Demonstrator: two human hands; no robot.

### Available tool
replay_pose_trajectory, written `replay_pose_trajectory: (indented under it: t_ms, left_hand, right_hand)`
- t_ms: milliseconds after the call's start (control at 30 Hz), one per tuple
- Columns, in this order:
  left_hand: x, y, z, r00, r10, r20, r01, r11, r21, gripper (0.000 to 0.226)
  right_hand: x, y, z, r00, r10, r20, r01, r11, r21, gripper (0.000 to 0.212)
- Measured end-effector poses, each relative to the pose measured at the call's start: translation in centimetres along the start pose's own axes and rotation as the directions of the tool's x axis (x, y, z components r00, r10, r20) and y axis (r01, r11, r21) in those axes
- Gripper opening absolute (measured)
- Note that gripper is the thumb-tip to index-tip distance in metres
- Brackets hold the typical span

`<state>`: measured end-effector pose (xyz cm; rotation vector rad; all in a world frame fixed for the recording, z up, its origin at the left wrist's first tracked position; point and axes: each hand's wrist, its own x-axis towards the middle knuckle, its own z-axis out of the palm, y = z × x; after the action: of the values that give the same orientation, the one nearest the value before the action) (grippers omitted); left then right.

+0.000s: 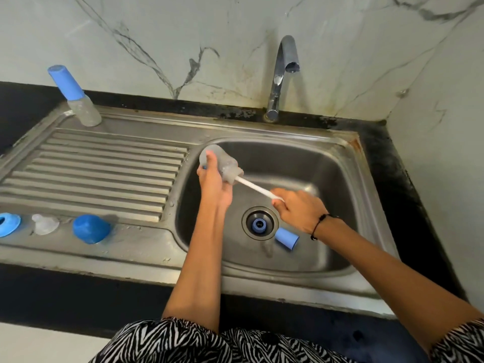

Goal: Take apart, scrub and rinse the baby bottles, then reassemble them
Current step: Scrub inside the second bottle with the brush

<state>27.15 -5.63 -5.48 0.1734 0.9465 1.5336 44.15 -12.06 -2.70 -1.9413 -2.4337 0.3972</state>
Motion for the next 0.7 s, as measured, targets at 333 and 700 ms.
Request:
replay_pose_trajectory:
  t_ms: [333,700]
  left_hand:
    - [-0.7,1.2,-0.7,0.977,0.003,0.215,0.063,0.953,-0.296,0.038]
    - [-0.1,2.4,0.6,0.971,0.103,0.218,-0.050,0.970,-0.236,0.064]
  right_hand:
    - [-0.8,-0.7,0.3,0.951,-0.051,0.305,-0.155,0.776,0.612,0.029]
    - [-1.0,-1.1,-1.9,0.996,-0.075,0.043,0.046,0.885,0.464,0.039]
